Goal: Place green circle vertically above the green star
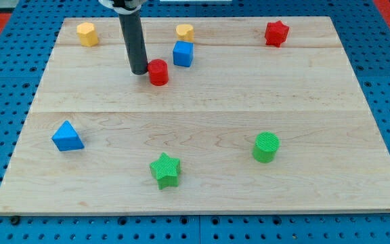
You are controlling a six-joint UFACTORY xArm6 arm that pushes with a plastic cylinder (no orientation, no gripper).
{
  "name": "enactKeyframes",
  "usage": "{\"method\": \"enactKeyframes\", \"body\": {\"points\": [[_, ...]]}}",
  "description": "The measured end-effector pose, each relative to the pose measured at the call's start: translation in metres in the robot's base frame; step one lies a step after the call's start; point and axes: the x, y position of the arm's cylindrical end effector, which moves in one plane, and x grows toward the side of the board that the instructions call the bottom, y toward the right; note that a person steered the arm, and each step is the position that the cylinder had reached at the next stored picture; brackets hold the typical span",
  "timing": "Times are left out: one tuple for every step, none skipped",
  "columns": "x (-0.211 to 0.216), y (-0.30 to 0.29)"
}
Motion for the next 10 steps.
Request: {"method": "enactKeyframes", "body": {"points": [[0.017, 0.008], [0.072, 0.024], [0.088, 0.155], [0.119, 0.239], [0.186, 0.273], [0.206, 0.224], [0.147, 0.185], [0.099, 0.149], [0.094, 0.197], [0.07, 0.135]]}}
